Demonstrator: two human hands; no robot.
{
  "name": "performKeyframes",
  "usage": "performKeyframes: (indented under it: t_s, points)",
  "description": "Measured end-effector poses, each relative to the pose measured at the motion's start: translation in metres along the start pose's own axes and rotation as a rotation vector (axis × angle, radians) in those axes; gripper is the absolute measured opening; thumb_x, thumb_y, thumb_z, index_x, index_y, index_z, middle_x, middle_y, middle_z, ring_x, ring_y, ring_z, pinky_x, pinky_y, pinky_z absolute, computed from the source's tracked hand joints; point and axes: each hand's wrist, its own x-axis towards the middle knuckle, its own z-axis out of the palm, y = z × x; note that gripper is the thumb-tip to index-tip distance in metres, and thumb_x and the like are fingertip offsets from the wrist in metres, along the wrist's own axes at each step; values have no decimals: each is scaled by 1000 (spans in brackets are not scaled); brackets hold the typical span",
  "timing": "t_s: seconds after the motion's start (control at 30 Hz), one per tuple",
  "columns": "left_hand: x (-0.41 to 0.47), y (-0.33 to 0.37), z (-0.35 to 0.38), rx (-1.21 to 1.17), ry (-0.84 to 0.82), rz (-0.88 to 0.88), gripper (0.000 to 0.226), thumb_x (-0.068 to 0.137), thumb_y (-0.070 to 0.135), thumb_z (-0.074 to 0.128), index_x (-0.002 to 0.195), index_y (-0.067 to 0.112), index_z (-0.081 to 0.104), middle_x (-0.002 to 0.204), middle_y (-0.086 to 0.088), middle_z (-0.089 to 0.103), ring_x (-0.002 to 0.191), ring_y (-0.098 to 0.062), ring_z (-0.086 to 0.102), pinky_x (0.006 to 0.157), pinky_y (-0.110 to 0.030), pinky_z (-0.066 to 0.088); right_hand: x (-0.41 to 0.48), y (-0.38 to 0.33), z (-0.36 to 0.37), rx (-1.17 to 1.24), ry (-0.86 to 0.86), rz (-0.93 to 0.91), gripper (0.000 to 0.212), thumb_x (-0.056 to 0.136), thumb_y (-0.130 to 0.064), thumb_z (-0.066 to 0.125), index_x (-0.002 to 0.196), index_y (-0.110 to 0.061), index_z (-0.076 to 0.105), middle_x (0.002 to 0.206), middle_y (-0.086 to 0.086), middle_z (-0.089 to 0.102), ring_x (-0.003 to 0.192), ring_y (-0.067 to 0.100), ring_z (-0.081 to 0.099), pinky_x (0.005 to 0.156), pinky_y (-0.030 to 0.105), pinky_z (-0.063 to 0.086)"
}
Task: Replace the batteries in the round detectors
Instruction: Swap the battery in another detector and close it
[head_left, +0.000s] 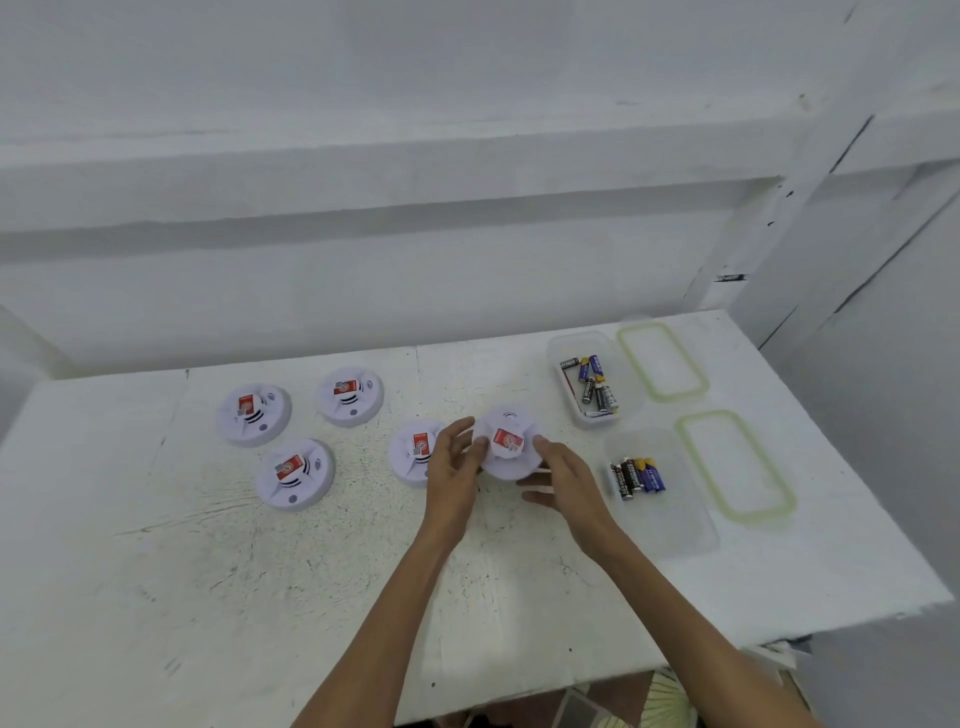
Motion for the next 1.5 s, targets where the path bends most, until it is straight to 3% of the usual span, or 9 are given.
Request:
performKeyframes:
  t_s: [0.23, 0.33, 0.53, 0.67, 0.8, 1.0, 1.23, 1.4, 1.5]
  points:
    - [5, 7, 10, -124, 79, -25, 22, 97, 20, 70, 119, 20, 66, 113, -2, 76, 112, -20, 70, 92, -26, 58, 22, -6, 8, 66, 11, -5, 40, 98, -51, 53, 114, -17, 68, 110, 7, 74, 100, 24, 72, 78, 43, 62]
    - [5, 8, 19, -90, 40, -8, 47, 93, 27, 75, 137, 21, 59, 129, -1, 71, 118, -17, 69, 96, -31, 59, 26, -5, 14, 211, -20, 23, 39, 102, -42, 52, 117, -10, 68, 109, 10, 75, 100, 28, 73, 81, 45, 61]
    - [10, -16, 18, 144, -56, 44, 95, 80, 17, 89, 158, 21, 35, 151, 4, 54, 136, -11, 54, 112, -34, 49, 38, -1, 24, 255, -3, 80, 31, 101, -21, 47, 122, -3, 61, 116, 18, 71, 104, 35, 70, 80, 54, 60]
    - [17, -23, 11, 160, -106, 27, 101, 76, 31, 89, 160, 24, 32, 155, 3, 51, 141, -14, 51, 114, -40, 47, 40, 0, 24, 190, -30, 70, 38, 103, -40, 47, 119, -15, 70, 111, 11, 75, 101, 31, 72, 81, 53, 60]
    - [23, -20, 3, 153, -209, -29, 99, 77, 28, 88, 159, 24, 34, 151, 1, 55, 136, -16, 56, 111, -44, 51, 42, 7, 17, 156, -76, -1, 47, 99, -53, 51, 125, -18, 68, 116, 9, 74, 106, 30, 71, 85, 54, 59]
    - [25, -30, -3, 155, -224, -60, 95, 78, 25, 89, 157, 25, 37, 149, -1, 58, 134, -20, 59, 110, -49, 51, 42, 15, 13, 165, -81, -19, 41, 103, -44, 48, 124, -15, 68, 114, 10, 74, 105, 29, 72, 88, 55, 58]
    - [17, -26, 4, 106, -112, 16, 78, 90, 1, 76, 152, 30, 40, 145, 4, 57, 128, -10, 62, 99, -32, 57, 44, 12, 15, 220, -94, -1, 44, 101, -43, 53, 122, -7, 68, 114, 15, 73, 106, 33, 70, 89, 56, 57]
    - [17, -26, 4, 123, -144, 21, 79, 89, 3, 78, 155, 27, 40, 148, 0, 58, 133, -18, 60, 102, -40, 57, 45, 20, 11, 279, -108, 21, 42, 103, -37, 49, 125, -4, 64, 119, 17, 71, 110, 34, 69, 91, 57, 56]
    - [17, -25, 8, 137, -132, 30, 81, 88, -1, 77, 155, 24, 39, 148, 0, 57, 133, -16, 59, 102, -35, 57, 45, 21, 12, 281, -109, 16, 42, 103, -38, 50, 125, -4, 63, 119, 16, 71, 110, 33, 69, 90, 56, 57]
